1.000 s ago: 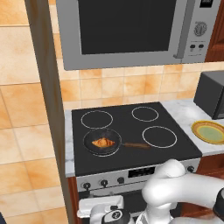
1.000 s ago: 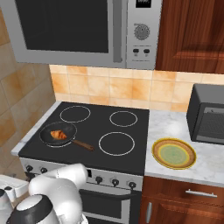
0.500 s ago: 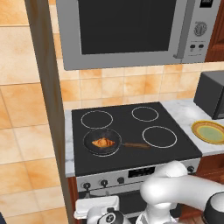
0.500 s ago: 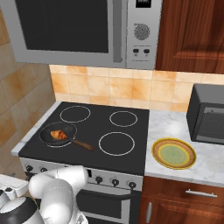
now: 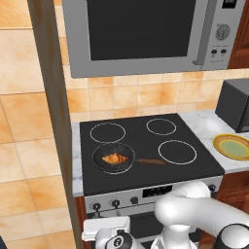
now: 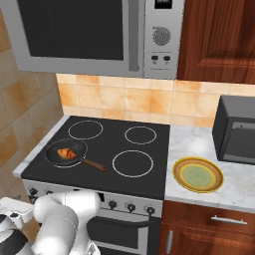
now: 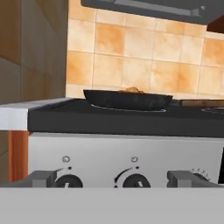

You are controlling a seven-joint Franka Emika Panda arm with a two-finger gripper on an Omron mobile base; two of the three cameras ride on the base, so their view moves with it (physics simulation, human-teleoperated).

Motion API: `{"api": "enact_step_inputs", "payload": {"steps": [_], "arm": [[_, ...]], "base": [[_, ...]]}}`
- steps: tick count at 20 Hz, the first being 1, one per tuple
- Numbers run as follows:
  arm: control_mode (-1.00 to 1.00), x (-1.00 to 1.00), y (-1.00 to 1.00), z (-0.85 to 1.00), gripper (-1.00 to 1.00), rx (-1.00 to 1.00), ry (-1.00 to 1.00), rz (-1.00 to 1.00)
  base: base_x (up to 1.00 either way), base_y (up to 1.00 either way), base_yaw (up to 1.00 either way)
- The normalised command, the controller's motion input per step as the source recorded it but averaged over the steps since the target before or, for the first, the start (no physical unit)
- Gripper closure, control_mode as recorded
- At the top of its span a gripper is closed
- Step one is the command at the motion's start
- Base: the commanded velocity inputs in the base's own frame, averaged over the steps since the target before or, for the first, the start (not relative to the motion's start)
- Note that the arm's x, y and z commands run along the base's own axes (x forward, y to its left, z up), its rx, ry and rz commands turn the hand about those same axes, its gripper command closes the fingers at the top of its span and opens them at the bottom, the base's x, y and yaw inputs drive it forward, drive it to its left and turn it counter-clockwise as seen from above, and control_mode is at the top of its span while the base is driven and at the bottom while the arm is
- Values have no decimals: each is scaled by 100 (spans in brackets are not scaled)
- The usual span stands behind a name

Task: Pick the croissant and place it on the pan. Then turn on the stove to warm the croissant.

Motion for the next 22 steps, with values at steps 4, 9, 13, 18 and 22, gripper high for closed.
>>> {"api": "enact_step_inputs", "payload": {"steps": [4,9,13,18,22], "arm": [[-100,27,0,-20,-100,0,0,5],[-100,26,7,-25,-100,0,0,7],[-100,25,3,-21,-100,0,0,8],[-100,26,3,-23,-100,0,0,8],[-100,21,12,-31,-100,0,0,7]], "base": [[0,0,0],[0,0,0],[0,0,0],[0,0,0],[0,0,0]]}}
